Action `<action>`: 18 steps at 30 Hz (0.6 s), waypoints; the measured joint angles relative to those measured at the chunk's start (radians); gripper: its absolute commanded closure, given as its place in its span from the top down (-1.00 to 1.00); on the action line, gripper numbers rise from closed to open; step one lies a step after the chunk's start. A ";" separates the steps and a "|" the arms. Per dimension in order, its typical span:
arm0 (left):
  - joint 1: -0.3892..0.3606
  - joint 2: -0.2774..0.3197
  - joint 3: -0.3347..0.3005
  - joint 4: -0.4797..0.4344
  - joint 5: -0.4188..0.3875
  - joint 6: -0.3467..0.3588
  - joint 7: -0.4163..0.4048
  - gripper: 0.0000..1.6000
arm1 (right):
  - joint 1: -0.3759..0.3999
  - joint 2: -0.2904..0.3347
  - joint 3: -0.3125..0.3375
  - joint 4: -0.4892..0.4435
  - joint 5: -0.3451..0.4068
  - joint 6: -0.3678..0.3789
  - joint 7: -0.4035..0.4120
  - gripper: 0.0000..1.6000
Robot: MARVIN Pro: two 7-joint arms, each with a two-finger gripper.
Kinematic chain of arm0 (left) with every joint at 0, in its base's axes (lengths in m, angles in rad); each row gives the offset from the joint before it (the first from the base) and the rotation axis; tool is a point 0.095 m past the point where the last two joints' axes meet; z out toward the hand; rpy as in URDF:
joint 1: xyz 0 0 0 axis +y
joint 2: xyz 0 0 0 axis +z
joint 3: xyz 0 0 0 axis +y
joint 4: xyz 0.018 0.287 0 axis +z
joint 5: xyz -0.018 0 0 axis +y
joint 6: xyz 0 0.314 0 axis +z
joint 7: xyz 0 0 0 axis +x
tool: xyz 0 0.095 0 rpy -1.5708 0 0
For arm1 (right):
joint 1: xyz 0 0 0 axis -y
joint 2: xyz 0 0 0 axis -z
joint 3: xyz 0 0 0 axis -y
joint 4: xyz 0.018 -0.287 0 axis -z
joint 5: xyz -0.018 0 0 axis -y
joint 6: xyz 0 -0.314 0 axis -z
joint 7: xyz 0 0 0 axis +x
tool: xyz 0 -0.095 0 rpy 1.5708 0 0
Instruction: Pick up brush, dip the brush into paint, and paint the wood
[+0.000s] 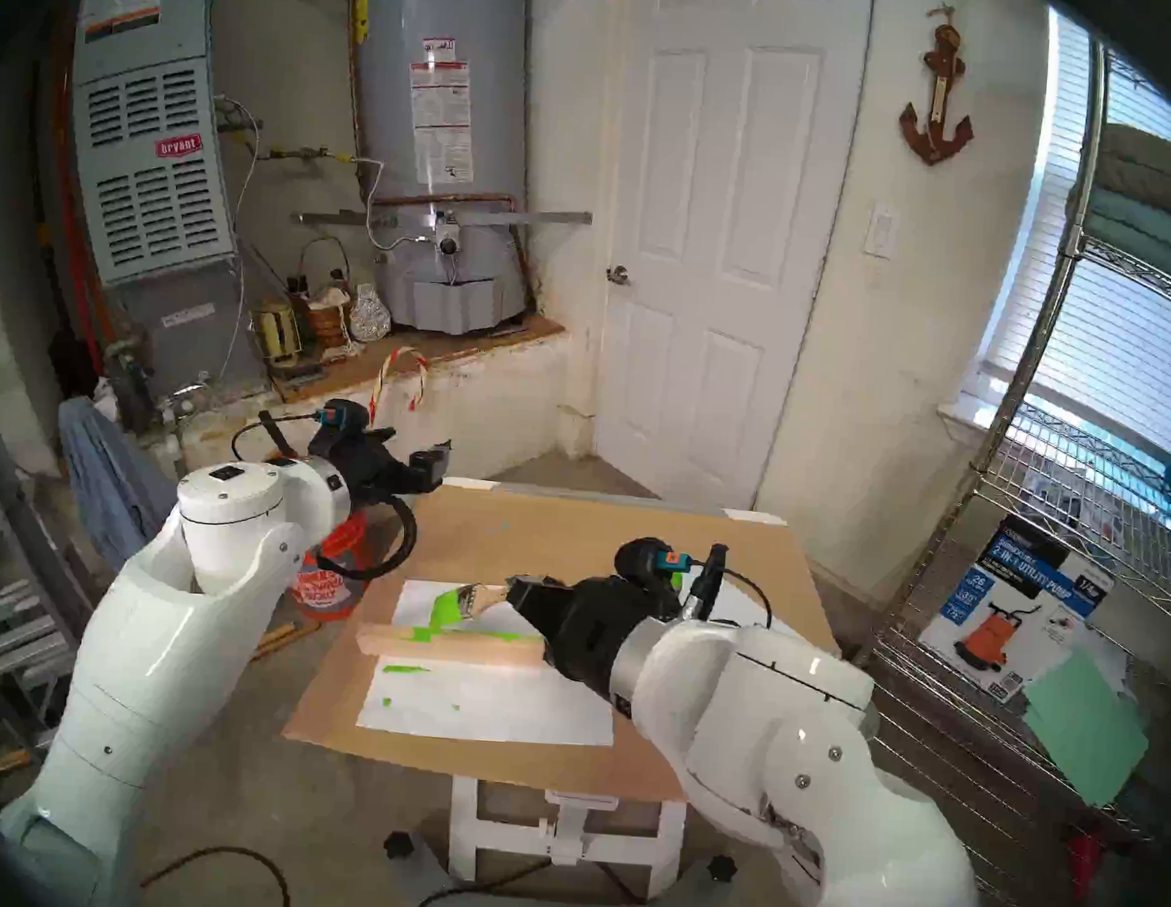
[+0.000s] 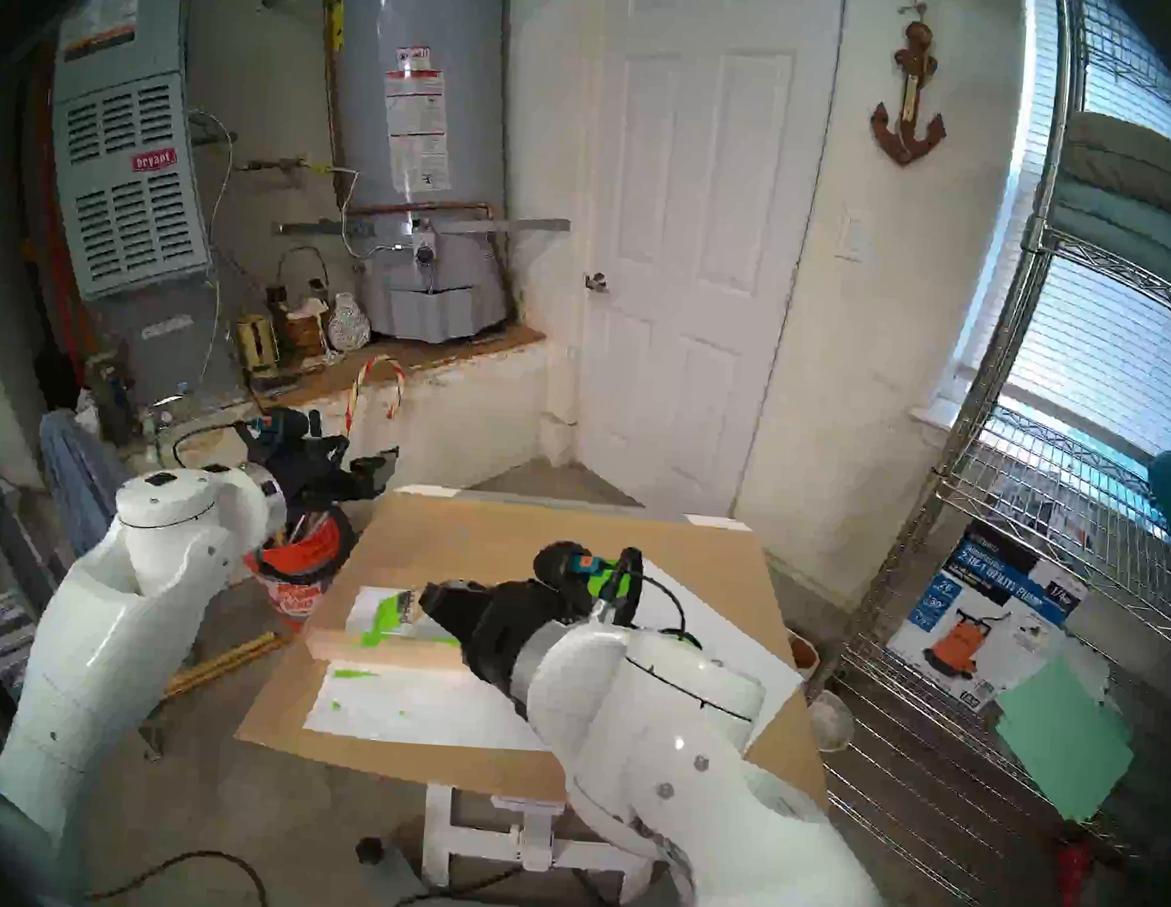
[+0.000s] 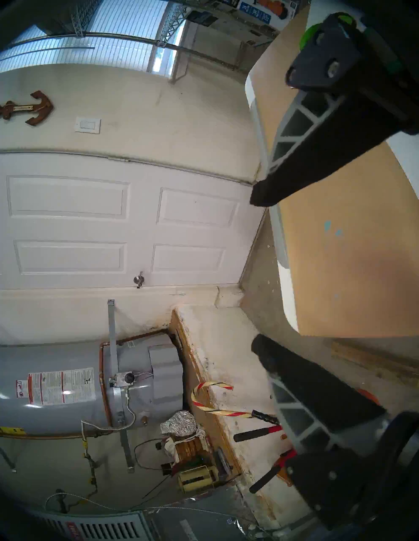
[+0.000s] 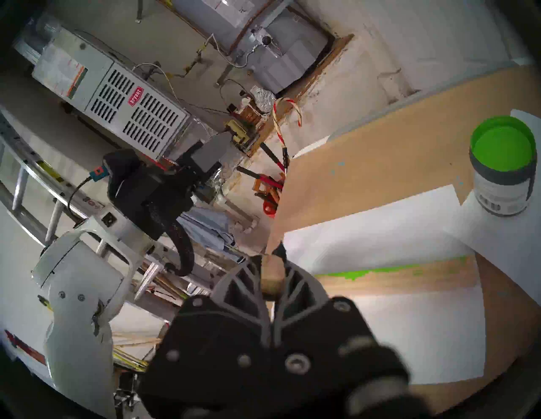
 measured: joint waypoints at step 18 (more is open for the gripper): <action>0.000 0.000 0.000 0.000 0.000 0.000 0.000 1.00 | 0.049 -0.072 -0.089 0.106 -0.029 -0.014 -0.001 -1.00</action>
